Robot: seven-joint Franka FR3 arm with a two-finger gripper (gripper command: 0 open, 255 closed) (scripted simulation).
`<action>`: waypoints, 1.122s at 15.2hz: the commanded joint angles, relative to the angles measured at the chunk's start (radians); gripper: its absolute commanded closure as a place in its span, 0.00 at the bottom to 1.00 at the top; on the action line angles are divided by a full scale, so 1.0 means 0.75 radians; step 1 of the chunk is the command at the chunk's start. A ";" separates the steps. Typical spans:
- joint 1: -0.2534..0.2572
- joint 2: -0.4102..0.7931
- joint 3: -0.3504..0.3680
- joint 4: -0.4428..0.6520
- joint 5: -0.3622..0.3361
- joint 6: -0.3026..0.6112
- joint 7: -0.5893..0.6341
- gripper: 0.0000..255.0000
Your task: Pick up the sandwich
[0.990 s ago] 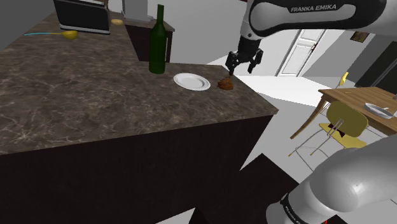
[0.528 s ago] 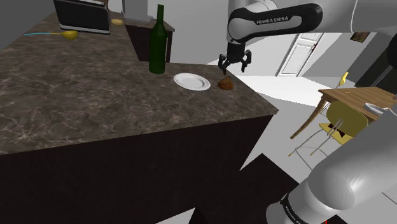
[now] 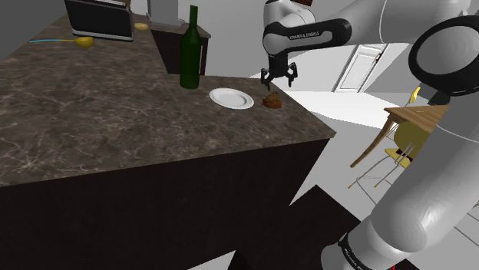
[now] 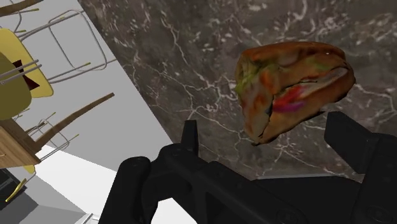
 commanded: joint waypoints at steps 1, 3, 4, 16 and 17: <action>-0.001 0.011 -0.002 -0.018 -0.007 0.025 0.016 0.00; -0.002 0.017 -0.003 -0.045 -0.012 0.055 0.030 0.00; -0.003 0.020 -0.004 -0.057 -0.014 0.070 0.037 0.00; -0.003 0.023 -0.004 -0.065 -0.016 0.078 0.041 1.00; -0.002 0.019 -0.003 -0.052 -0.013 0.063 0.034 1.00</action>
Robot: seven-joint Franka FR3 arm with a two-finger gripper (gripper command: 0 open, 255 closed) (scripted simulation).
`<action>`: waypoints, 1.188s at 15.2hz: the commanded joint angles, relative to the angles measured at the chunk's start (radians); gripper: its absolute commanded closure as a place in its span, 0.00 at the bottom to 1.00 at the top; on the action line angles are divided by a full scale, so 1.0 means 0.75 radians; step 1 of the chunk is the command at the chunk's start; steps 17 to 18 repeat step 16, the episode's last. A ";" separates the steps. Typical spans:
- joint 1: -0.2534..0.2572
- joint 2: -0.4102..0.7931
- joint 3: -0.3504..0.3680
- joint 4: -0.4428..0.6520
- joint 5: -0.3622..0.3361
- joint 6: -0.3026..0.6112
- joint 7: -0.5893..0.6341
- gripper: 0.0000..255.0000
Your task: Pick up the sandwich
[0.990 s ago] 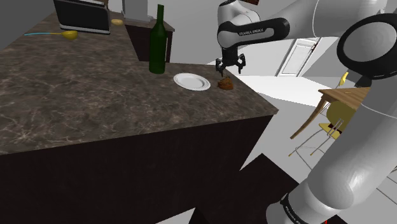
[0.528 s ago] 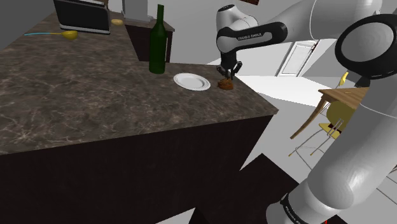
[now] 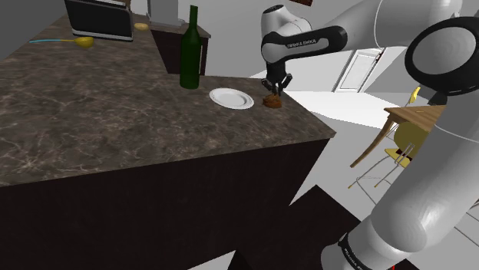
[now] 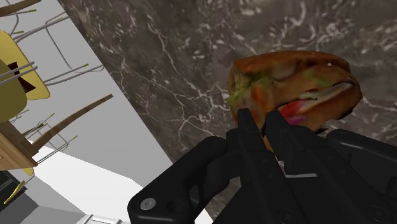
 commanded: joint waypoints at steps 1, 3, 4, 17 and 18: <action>0.001 -0.006 0.001 0.019 0.004 -0.022 -0.011 1.00; 0.002 -0.011 0.002 0.046 0.009 -0.052 -0.025 1.00; 0.003 -0.014 0.002 0.060 0.011 -0.067 -0.032 1.00; 0.011 -0.023 0.007 0.223 0.027 -0.225 -0.103 1.00; 0.011 -0.023 0.007 0.223 0.027 -0.225 -0.103 1.00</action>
